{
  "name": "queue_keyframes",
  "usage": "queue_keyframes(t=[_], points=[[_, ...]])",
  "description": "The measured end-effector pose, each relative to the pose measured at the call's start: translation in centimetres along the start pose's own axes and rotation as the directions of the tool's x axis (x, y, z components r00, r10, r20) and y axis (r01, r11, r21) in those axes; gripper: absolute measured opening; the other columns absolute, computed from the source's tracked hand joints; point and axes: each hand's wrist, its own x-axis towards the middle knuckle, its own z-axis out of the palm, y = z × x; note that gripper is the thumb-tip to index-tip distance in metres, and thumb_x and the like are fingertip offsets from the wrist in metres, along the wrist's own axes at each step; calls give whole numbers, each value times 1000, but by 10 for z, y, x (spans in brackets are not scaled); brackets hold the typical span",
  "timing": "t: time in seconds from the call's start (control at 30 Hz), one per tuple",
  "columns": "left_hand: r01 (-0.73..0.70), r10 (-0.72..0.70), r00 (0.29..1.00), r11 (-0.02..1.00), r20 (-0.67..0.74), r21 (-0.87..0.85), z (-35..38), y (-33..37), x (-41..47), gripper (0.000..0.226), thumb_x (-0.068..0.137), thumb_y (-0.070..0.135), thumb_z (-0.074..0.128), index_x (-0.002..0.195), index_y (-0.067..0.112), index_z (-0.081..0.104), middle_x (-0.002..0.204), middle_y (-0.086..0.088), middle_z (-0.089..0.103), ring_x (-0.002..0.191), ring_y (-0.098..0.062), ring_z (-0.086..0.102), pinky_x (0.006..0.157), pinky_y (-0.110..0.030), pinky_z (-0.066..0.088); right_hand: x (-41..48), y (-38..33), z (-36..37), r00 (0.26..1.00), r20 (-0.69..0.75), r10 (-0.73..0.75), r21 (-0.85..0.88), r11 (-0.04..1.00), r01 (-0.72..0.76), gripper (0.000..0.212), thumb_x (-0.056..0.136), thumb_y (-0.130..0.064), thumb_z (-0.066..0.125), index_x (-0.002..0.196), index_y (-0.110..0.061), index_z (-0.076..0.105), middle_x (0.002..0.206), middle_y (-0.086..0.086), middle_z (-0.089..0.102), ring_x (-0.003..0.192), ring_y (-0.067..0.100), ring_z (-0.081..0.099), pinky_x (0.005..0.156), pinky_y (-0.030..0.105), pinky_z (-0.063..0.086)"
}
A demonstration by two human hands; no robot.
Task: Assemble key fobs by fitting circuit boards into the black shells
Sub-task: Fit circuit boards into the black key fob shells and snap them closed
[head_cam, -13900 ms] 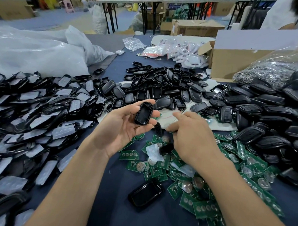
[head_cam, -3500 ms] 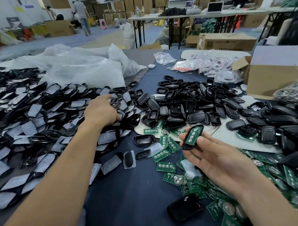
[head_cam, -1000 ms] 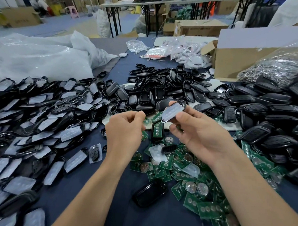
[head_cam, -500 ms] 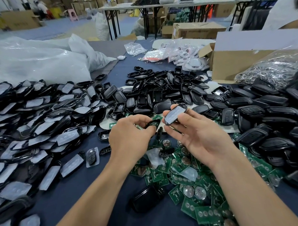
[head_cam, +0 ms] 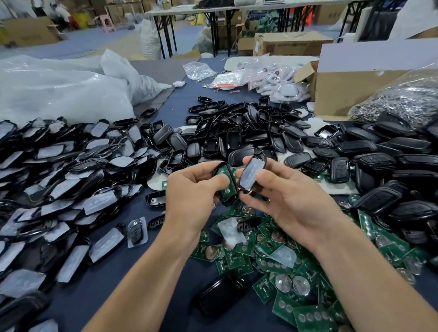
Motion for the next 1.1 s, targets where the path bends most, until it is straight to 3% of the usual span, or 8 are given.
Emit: queue_keyframes(t=[0.23,0.37,0.6,0.77,0.83,0.93,1.0,1.1], points=[[7,-7,1000,1000,-20,-14,-2,1,1,30,84,-2,75,92,26,80,82,-2,80,72,-19,77,59,-26,59,1,4,3,997,-34,-65,-172,983,58,25,102,-4,58,117,-17,74,107,7,79,98,20,75,83,37,63],[-70,72,997,993,-11,99,-4,0,1,39,82,7,75,104,38,81,88,-2,80,69,-19,76,68,-43,66,2,9,6,988,-39,-153,-295,946,134,27,99,-5,64,104,-27,79,96,2,80,90,16,76,79,33,63],[-107,102,994,987,45,123,-4,1,-2,37,80,13,82,104,41,81,86,11,80,73,-12,77,66,-28,64,2,14,5,975,3,-220,-447,872,198,28,96,-8,67,109,-32,76,97,-3,80,91,17,77,81,28,62],[-71,60,988,995,144,69,-7,1,-2,47,74,6,79,114,30,80,110,2,80,97,-13,77,68,-27,62,2,14,6,975,-1,-222,-477,857,194,31,96,-4,66,107,-31,76,96,-4,80,89,15,77,82,30,63],[-44,38,989,998,140,43,-9,1,-1,47,79,-5,76,113,28,80,110,-2,80,97,-19,78,70,-32,64,2,12,7,978,-25,-208,-401,898,181,30,97,-1,63,106,-27,76,96,-2,81,89,13,76,78,27,62],[-6,7,994,1000,110,-10,-12,4,1,46,83,-13,72,108,24,80,96,-5,76,88,-22,75,69,-31,64,2,4,4,994,-55,-89,-105,991,83,27,101,1,56,115,-14,74,105,9,79,98,18,76,80,29,62],[8,-2,995,998,96,-55,-14,7,2,44,83,-14,71,105,22,81,91,-10,73,81,-18,72,67,-28,62,-1,-2,0,1000,-21,17,76,997,-16,29,104,-1,49,120,-7,72,112,16,77,104,25,75,82,34,63],[2,7,994,997,108,-80,-16,7,3,42,84,-14,71,104,22,81,87,-12,71,80,-19,70,67,-28,62,-4,-8,-2,997,6,82,112,990,-83,32,105,1,43,118,-2,72,113,21,76,101,29,74,82,38,64]])
